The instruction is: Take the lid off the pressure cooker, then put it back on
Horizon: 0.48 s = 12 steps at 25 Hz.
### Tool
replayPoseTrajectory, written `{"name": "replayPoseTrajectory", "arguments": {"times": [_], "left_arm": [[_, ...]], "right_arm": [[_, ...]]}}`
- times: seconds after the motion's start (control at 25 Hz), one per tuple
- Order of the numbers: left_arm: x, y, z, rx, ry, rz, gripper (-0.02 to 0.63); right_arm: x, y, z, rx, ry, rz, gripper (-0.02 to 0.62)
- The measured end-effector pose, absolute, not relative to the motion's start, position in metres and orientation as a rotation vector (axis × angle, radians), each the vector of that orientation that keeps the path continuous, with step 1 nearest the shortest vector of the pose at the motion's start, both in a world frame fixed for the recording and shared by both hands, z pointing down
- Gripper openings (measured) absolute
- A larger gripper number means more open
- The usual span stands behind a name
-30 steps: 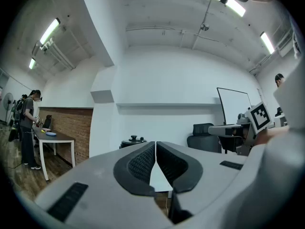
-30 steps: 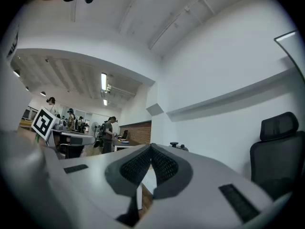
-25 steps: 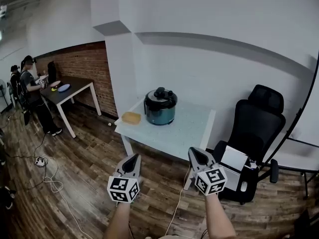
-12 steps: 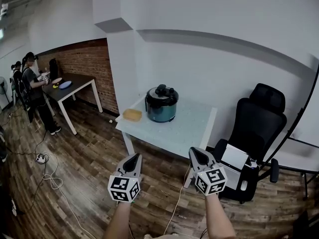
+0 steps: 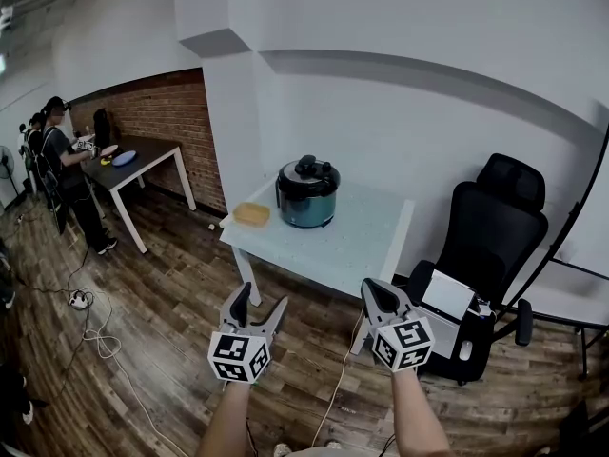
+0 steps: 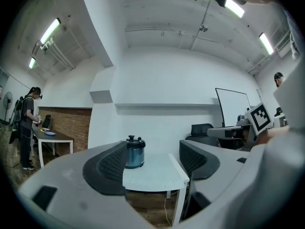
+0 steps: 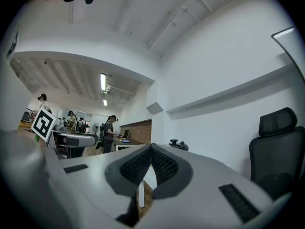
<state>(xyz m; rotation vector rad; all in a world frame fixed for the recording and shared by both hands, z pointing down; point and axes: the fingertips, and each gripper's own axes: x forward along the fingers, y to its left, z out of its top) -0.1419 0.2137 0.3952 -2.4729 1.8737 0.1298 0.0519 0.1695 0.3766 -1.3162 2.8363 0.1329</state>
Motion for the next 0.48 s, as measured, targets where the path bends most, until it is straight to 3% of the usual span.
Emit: {"name": "replayPoseTrajectory", "arguments": {"times": [0.12, 0.48], "left_arm": [[-0.142, 0.212, 0.395, -2.452, 1.883, 0.113, 0.342], [-0.132, 0.203, 0.397, -2.452, 1.9, 0.091, 0.347]], "right_arm": [[0.053, 0.169, 0.377, -1.317, 2.835, 0.128, 0.0], [0.061, 0.161, 0.378, -1.299, 2.837, 0.137, 0.0]]}}
